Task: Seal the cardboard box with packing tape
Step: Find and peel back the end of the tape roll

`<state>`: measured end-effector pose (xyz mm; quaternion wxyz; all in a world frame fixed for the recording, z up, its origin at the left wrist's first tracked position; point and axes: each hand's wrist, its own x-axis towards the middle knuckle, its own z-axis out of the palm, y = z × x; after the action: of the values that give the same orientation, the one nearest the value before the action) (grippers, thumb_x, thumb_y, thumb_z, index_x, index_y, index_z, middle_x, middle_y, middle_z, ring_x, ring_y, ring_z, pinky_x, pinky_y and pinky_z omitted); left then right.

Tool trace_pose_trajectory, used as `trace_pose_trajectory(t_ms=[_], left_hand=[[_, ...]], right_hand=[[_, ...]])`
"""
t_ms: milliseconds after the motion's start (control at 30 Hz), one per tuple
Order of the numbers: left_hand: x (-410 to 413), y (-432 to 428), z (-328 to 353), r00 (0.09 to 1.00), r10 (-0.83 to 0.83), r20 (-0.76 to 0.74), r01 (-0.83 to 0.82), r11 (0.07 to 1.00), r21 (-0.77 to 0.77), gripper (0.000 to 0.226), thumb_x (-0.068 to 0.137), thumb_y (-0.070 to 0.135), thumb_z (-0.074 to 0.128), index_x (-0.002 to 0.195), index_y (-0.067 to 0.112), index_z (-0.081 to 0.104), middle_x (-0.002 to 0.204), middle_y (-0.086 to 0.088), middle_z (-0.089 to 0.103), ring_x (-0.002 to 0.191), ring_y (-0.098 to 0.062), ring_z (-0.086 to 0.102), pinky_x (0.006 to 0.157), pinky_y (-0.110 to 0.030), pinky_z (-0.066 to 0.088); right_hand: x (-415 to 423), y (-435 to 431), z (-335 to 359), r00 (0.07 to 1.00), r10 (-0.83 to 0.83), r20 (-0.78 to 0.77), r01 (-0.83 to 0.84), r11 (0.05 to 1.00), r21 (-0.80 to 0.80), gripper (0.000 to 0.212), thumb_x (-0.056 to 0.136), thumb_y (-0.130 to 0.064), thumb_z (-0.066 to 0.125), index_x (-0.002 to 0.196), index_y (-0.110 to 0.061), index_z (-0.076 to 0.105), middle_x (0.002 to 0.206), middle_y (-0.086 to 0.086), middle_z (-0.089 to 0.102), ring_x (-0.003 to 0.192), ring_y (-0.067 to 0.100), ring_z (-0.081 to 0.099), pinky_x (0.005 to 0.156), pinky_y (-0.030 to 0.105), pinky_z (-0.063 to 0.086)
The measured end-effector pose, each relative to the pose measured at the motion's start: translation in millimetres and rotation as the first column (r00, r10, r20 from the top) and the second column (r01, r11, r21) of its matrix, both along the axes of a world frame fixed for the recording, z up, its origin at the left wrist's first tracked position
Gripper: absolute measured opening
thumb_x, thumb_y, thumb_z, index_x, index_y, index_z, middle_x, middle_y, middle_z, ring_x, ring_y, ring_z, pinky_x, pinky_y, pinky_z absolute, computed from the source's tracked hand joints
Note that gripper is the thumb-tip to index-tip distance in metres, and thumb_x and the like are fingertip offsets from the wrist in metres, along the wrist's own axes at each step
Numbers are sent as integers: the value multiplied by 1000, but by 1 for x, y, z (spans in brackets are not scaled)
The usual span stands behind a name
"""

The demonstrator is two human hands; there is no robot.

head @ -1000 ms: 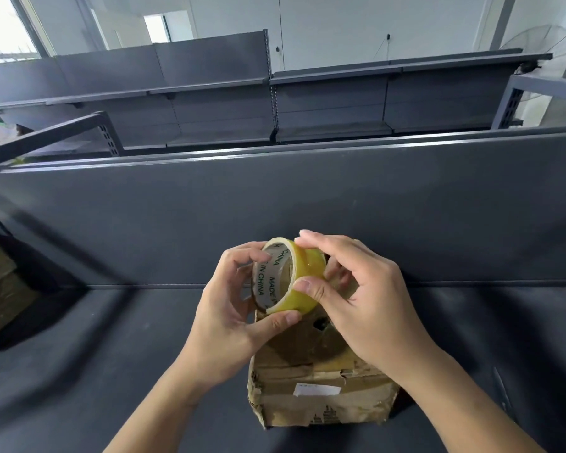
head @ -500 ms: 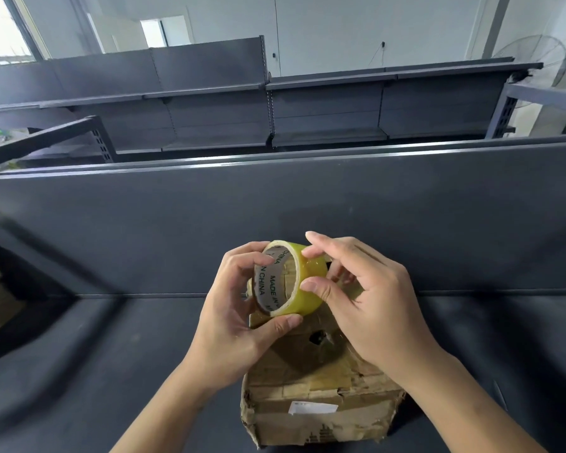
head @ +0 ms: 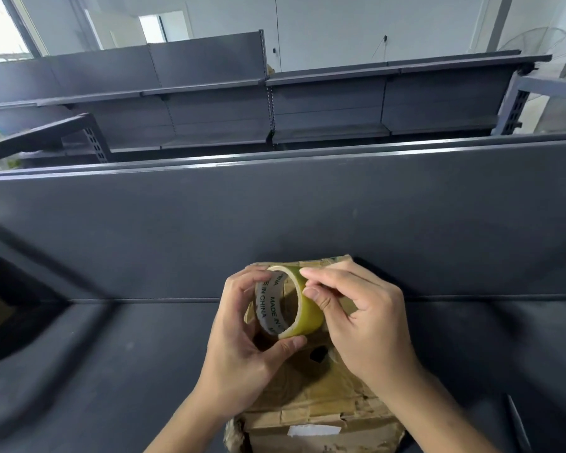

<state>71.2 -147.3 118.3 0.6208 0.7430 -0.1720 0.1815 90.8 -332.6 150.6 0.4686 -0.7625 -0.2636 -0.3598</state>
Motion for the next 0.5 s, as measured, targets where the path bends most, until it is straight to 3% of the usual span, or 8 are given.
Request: trace_pose_trajectory(t_ms=[233,367,500], left_hand=[[0,1,-2,1000,26,-16,-25,999,31,84,68,17,94,139,19,50,142,-11,51,132,-42,51,97,-61,54],[0,-3,-2,999,46,-26,-45,998,42,84,68,22,94,139,21,49,140,-10,53,130,-41,54,99,-60,52],[0,-4,-3,997,62,-41,-59,995,80,84,68,24,94,139,23,48,139,-11,55,130,-40,56,101,-58,52]], right_hand=[[1,4,-10,998,43,-47,-42,999,12,22,96,-16,64,114,-11,76,100,-4,70,97,10,67,75,25,59],[-1,3,-14,999,-26,-27,27,999,32,27,96,-15,64,122,-9,72,111,-2,69,107,12,65,85,25,58],[-2,4,-16,998,-67,-18,68,997,23,29,97,-23,60,121,-11,72,111,-4,72,108,9,66,86,35,58]])
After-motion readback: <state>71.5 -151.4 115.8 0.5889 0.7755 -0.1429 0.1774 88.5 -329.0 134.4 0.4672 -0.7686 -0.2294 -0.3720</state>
